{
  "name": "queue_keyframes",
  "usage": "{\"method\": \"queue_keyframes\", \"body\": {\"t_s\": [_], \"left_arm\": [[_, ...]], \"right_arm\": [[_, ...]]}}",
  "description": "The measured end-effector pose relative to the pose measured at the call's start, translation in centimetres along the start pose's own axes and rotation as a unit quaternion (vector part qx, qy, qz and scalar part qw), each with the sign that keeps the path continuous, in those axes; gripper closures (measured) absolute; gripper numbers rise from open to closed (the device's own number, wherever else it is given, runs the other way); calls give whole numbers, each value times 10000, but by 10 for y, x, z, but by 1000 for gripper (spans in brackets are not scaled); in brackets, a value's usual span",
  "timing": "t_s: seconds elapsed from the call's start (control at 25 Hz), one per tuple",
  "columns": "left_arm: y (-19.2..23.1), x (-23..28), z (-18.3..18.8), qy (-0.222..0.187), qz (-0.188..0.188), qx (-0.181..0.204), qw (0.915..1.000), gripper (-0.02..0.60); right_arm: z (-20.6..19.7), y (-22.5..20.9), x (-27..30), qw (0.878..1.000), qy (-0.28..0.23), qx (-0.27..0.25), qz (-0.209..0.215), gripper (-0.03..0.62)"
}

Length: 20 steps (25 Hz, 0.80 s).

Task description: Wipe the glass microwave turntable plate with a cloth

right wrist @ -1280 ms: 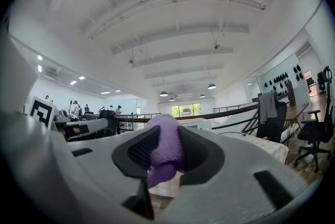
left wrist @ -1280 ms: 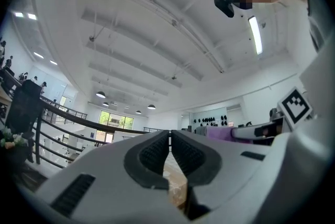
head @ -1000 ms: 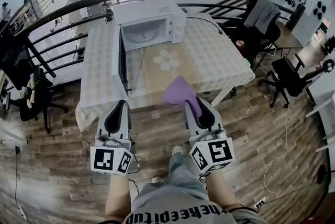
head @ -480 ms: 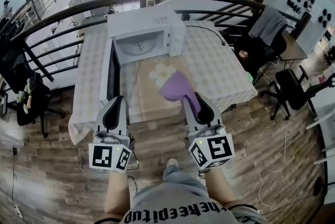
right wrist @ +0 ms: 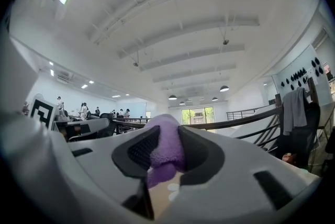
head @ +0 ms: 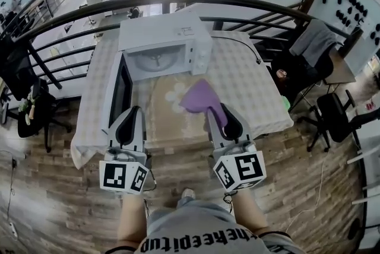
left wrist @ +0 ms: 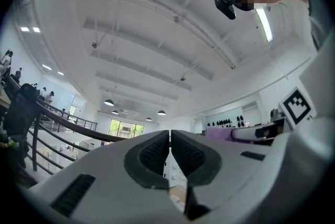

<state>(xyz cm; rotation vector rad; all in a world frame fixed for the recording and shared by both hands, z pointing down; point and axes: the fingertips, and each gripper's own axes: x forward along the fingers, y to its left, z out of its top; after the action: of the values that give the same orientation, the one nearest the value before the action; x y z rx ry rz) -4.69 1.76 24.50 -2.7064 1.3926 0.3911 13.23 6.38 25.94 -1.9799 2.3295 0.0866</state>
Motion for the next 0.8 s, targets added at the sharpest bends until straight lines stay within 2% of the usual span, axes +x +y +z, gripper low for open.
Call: {"method": "queue_keyframes", "body": {"t_s": [0.44, 0.6, 0.8], "left_arm": [[-12, 27, -20, 181, 202, 100, 9996, 566], [-4, 35, -33, 324, 245, 84, 9991, 566], [7, 61, -38, 298, 215, 47, 9993, 566]], "right_arm": [[-18, -27, 28, 9993, 92, 219, 297, 480], [-29, -30, 41, 9988, 189, 307, 336, 482], [-33, -38, 65, 9988, 211, 300, 335, 480]]}}
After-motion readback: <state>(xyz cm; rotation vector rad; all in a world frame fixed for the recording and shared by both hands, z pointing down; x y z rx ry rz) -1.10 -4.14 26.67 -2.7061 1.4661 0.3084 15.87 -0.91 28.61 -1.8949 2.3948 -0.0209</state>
